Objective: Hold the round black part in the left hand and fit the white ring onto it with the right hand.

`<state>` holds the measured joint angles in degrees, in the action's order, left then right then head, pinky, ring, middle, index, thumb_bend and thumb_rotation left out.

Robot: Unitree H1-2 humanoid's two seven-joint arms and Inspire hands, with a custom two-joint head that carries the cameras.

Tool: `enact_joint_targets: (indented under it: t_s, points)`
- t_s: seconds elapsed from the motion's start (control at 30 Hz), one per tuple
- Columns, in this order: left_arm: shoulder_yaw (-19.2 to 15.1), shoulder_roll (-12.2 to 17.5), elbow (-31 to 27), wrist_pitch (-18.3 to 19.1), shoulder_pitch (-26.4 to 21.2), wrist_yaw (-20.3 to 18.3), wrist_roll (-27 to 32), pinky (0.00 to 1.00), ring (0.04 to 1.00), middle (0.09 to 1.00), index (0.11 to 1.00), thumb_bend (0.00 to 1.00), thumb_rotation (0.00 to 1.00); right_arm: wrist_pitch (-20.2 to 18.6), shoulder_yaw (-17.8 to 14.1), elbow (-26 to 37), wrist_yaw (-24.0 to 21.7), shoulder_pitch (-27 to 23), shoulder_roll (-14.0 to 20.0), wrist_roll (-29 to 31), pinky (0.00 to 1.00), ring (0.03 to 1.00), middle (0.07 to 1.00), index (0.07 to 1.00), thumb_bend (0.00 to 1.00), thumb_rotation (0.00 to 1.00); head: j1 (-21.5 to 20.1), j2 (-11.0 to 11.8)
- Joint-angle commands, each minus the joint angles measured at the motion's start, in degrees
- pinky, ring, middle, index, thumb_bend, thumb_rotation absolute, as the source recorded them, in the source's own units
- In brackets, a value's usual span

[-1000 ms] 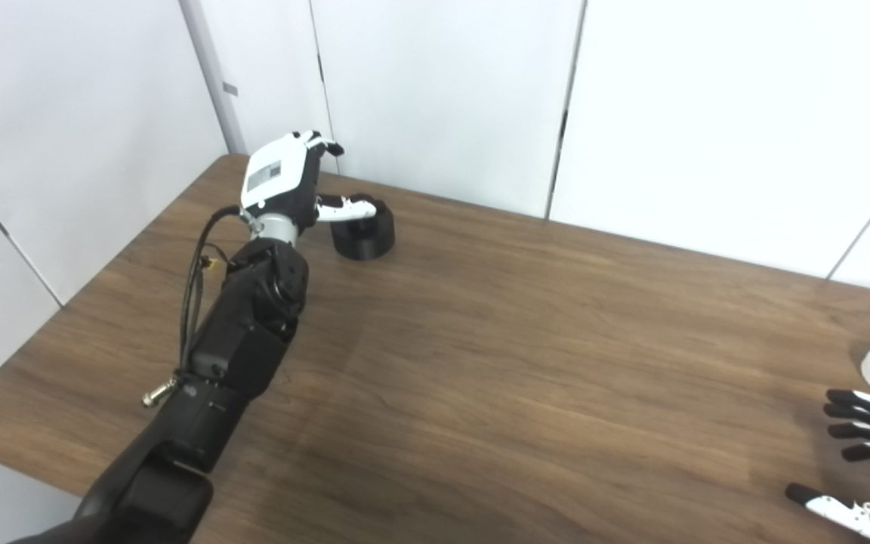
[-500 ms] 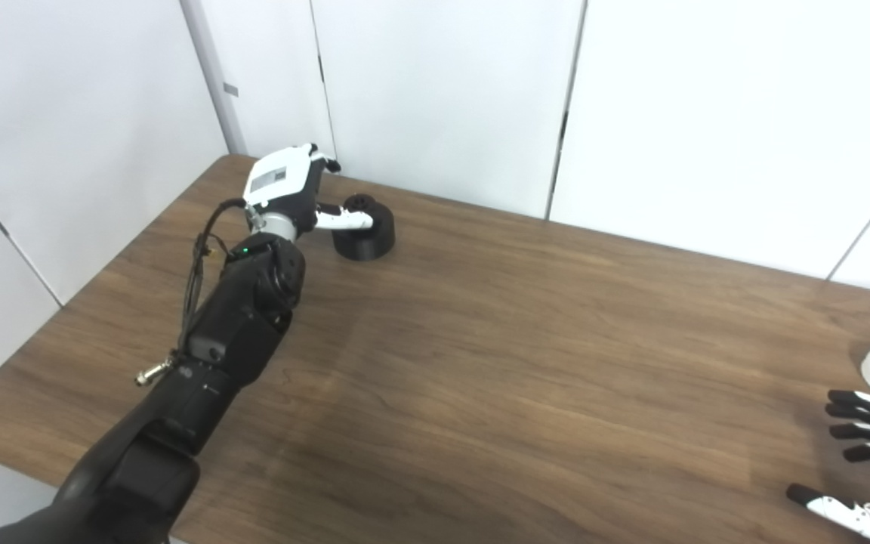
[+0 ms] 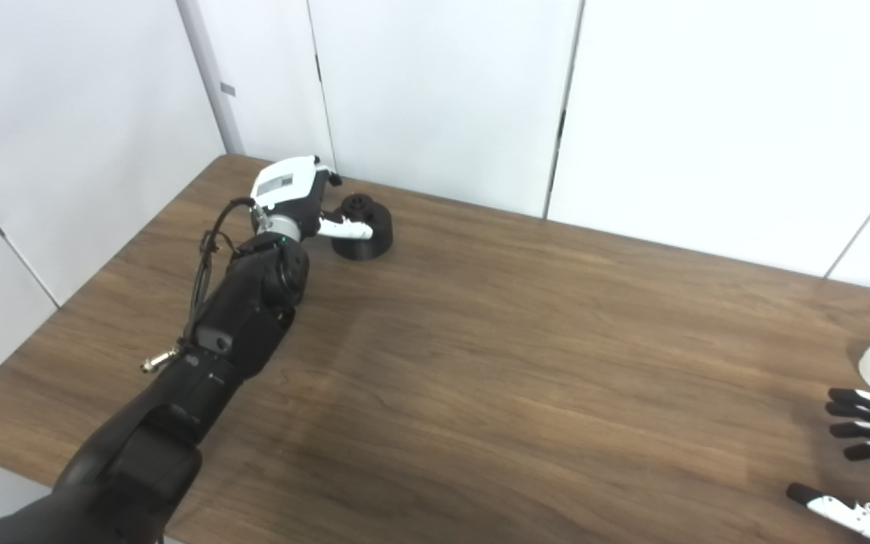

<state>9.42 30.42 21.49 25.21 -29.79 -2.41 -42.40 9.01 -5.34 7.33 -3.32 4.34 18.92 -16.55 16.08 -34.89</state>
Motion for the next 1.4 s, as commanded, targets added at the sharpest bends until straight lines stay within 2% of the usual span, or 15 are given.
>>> enact_joint_targets:
  t_s: [0.0,0.23,0.43,0.57,1.0,1.2,1.37]
  points:
    - [0.0,1.7,0.2,0.0,-4.0,1.4,-0.9,0.96,1.000,0.994,0.807,1.00,0.53,1.8,-0.8,1.9,1.3,-0.7,0.6,0.5,0.54,0.651,0.716,0.739,0.74,0.06,0.0,0.0]
    - [0.3,0.9,1.9,-0.6,-4.4,2.1,-0.1,0.96,1.000,0.992,0.787,1.00,0.53,3.4,-1.0,1.1,1.8,-0.7,0.7,0.6,0.54,0.636,0.706,0.731,0.75,0.05,-0.4,-0.2]
    - [1.0,0.4,2.6,-0.3,-4.9,1.2,0.0,1.00,1.000,0.995,0.787,1.00,0.51,2.6,-1.1,2.0,1.7,-0.3,0.8,0.3,0.53,0.634,0.705,0.732,0.75,0.05,-0.7,-0.3]
    - [1.2,0.2,3.5,-0.8,-5.1,1.6,0.7,1.00,1.000,0.989,0.782,1.00,0.51,2.7,-1.1,2.2,1.5,-0.3,0.8,0.6,0.53,0.632,0.702,0.731,0.75,0.03,-1.0,-0.4]
    - [2.5,-0.7,5.9,-0.2,-5.6,1.9,1.5,1.00,1.000,0.982,0.787,1.00,0.48,1.7,-1.0,3.3,1.0,0.1,1.0,0.4,0.53,0.633,0.710,0.736,0.74,0.07,-1.2,-0.7]
    - [3.0,-0.9,8.0,-1.1,-5.6,3.1,1.4,1.00,1.000,0.974,0.785,1.00,0.47,1.6,-1.0,3.7,0.8,0.3,1.0,0.7,0.53,0.631,0.711,0.735,0.74,0.07,-1.4,-0.9]
    - [1.8,-1.8,10.7,-3.2,-5.2,7.1,2.8,1.00,1.000,0.944,0.749,1.00,0.42,0.2,-0.9,4.5,-0.7,0.5,1.1,2.7,0.55,0.647,0.732,0.740,0.72,0.06,-1.5,-1.2]
